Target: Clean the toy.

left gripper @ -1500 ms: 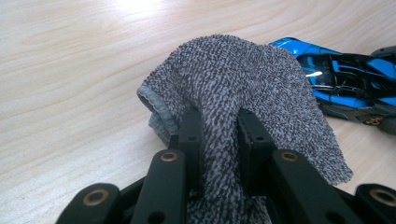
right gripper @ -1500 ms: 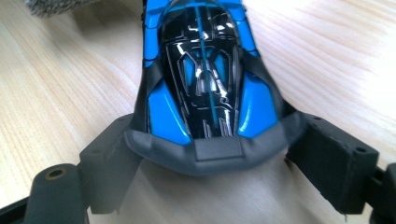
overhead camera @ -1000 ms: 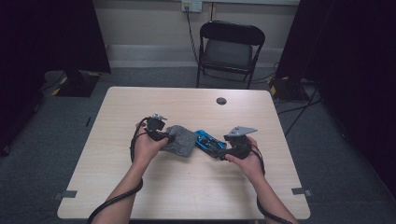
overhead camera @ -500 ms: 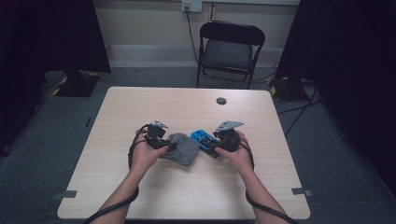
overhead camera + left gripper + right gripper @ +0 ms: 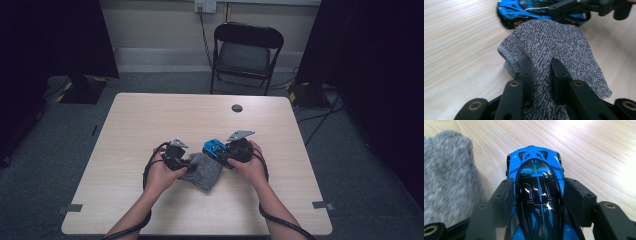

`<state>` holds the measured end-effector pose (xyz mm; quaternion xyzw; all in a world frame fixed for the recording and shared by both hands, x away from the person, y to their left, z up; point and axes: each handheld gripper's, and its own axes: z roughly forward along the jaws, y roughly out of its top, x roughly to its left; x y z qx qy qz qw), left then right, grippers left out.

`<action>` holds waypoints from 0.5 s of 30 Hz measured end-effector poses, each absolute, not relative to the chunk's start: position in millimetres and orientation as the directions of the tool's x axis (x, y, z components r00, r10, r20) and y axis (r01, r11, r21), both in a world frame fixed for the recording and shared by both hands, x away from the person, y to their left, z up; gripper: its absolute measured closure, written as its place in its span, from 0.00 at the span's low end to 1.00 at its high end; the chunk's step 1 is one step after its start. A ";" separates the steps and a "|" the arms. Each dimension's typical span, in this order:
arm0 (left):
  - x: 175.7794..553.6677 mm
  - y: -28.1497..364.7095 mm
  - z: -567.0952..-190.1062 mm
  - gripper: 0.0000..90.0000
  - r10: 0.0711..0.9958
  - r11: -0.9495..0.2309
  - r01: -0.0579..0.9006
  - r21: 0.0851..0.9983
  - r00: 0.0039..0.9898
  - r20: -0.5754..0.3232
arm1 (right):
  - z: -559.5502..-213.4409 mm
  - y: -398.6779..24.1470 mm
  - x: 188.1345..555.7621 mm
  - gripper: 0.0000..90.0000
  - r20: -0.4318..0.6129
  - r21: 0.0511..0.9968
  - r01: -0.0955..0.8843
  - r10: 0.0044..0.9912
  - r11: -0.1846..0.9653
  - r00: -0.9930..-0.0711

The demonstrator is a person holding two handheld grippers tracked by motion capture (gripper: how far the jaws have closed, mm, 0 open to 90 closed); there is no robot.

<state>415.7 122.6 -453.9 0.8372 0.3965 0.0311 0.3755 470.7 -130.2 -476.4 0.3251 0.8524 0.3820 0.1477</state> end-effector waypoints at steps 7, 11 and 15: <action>407.9 109.8 -461.5 0.83 0.659 -0.412 0.639 0.650 0.701 -0.272 | -477.4 -130.4 470.4 0.46 0.000 0.750 0.444 0.671 0.491 -0.742; 403.7 99.6 -466.7 0.83 0.635 -0.420 0.625 0.658 0.720 -0.280 | -477.6 -131.3 469.6 0.46 -0.001 0.749 0.443 0.670 0.493 -0.743; 404.2 88.1 -469.3 0.82 0.630 -0.425 0.620 0.659 0.726 -0.277 | -478.1 -131.8 469.2 0.46 0.007 0.752 0.448 0.673 0.484 -0.739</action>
